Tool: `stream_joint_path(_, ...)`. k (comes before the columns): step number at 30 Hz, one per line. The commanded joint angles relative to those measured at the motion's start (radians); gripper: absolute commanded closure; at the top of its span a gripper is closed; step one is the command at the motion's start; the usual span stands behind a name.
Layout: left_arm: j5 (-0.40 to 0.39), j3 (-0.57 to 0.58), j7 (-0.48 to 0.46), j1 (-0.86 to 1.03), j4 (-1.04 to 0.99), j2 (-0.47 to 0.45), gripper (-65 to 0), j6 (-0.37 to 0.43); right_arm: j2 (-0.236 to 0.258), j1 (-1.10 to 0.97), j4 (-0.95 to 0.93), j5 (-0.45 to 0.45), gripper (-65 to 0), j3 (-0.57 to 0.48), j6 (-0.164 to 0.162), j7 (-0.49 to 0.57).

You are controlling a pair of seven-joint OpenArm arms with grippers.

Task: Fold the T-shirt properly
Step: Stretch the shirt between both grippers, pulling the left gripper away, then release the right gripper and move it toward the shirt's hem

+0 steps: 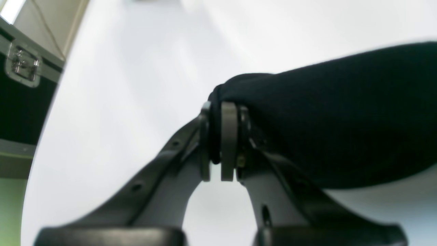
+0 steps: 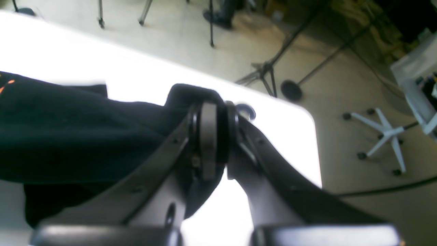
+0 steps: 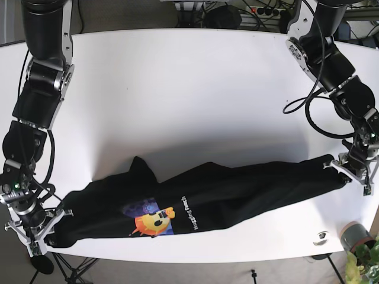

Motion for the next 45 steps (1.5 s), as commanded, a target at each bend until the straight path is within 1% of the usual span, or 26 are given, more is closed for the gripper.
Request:
stream_joint_path(1, -0.006, -0.014, -0.027, -0.005, 0.019, -0.02, 0.0, -0.022, 0.014, -0.011, 0.081, 0.008, -2.1, 0.026, -0.011, 0.013)
stream_joint_path(3, -0.006, -0.015, -0.026, 0.021, 0.019, -0.02, 0.0, -0.035, -0.015, -0.068, 0.133, 0.008, -2.1, 0.053, -0.011, -0.008)
stream_joint_path(7, -0.006, -0.015, -0.026, 0.084, 0.024, -0.02, 0.0, -0.044, -0.044, -0.178, 0.234, 0.008, -2.1, 0.118, -0.011, -0.036)
stream_joint_path(12, -0.004, -0.063, -0.026, 0.15, 0.022, -0.02, 0.0, -0.111, -0.086, -0.301, 0.302, 0.008, -2.1, 0.17, -0.011, -0.042)
stream_joint_path(17, -0.001, -0.083, -0.026, 0.216, 0.024, -0.025, 0.0, -0.165, -0.115, -0.402, 0.333, 0.008, -2.1, 0.218, -0.009, -0.042)
stream_joint_path(18, -0.001, -0.089, -0.026, 0.239, 0.024, -0.026, 0.0, -0.178, -0.122, -0.43, 0.34, 0.008, -2.1, 0.23, -0.001, -0.042)
stream_joint_path(20, -0.001, -0.092, -0.026, 0.27, 0.026, -0.041, 0.0, -0.178, -0.136, -0.468, 0.357, 0.008, -2.1, 0.259, 0.02, -0.042)
stream_joint_path(22, -0.003, -0.092, -0.027, 0.305, 0.021, -0.058, 0.0, -0.178, -0.161, -0.505, 0.375, 0.008, -2.1, 0.29, 0.042, -0.042)
stream_joint_path(25, -0.003, -0.094, -0.029, 0.35, 0.024, -0.066, 0.0, -0.178, -0.182, -0.551, 0.379, 0.008, -2.1, 0.333, 0.06, -0.042)
stream_joint_path(26, -0.003, -0.097, -0.029, 0.37, 0.024, -0.075, 0.0, -0.178, -0.182, -0.568, 0.379, 0.008, -2.1, 0.345, 0.068, -0.042)
stream_joint_path(31, -0.003, -0.149, -0.032, 0.423, 0.018, -0.1, 0.0, -0.178, -0.199, -0.636, 0.377, 0.008, -2.1, 0.411, 0.075, -0.042)
stream_joint_path(35, -0.003, -0.163, -0.04, 0.466, 0.018, -0.126, 0.0, -0.178, -0.202, -0.688, 0.375, 0.008, -2.1, 0.446, 0.103, -0.042)
stream_joint_path(39, -0.003, -0.163, -0.101, 0.508, 0.018, -0.127, 0.0, -0.178, -0.207, -0.728, 0.371, 0.008, -2.2, 0.477, 0.124, -0.042)
stream_joint_path(43, -0.003, -0.161, -0.122, 0.526, 0.018, -0.127, 0.0, -0.178, -0.245, -0.758, 0.377, 0.008, -2.2, 0.501, 0.146, -0.04)
stream_joint_path(45, -0.003, -0.161, -0.122, 0.526, 0.018, -0.127, 0.0, -0.178, -0.25, -0.765, 0.377, 0.008, -2.4, 0.518, 0.155, -0.04)
